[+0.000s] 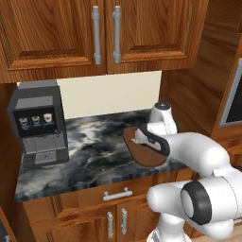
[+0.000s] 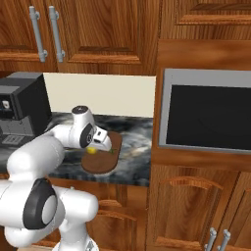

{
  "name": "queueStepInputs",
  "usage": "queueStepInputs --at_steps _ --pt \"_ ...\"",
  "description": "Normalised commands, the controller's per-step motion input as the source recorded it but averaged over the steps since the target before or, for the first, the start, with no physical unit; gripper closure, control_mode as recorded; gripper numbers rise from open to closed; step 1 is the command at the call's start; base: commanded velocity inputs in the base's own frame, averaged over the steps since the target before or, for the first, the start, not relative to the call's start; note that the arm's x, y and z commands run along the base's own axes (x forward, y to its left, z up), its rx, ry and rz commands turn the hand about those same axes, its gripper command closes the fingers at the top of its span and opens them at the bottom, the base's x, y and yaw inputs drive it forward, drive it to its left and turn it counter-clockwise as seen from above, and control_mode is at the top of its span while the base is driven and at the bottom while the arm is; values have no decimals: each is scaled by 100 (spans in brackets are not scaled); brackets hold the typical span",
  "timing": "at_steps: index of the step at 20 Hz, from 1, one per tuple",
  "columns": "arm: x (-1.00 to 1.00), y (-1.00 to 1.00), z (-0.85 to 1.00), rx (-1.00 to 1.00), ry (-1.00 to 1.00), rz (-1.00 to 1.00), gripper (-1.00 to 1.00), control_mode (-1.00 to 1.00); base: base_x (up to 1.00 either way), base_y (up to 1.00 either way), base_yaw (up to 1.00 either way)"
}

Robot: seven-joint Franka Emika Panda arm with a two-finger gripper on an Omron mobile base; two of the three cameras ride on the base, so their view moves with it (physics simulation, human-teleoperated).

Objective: Retrieve a lemon from the fridge and place it on the cutting board with the fish.

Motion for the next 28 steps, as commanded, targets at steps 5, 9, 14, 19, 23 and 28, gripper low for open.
queueStepInputs --at_steps 5,9,14,19,23,28 --pt "0 0 -27 0 0 0 100 -100 0 0 0" --pt "1 0 -23 0 0 0 100 -100 0 0 0" --pt "8 0 -16 0 -2 0 100 -100 0 0 0" --pt "12 0 -8 0 -8 0 100 -100 0 0 0" --pt "17 0 -6 0 -5 0 100 -100 0 0 0" --pt "11 0 -8 0 0 0 100 -100 0 0 0"
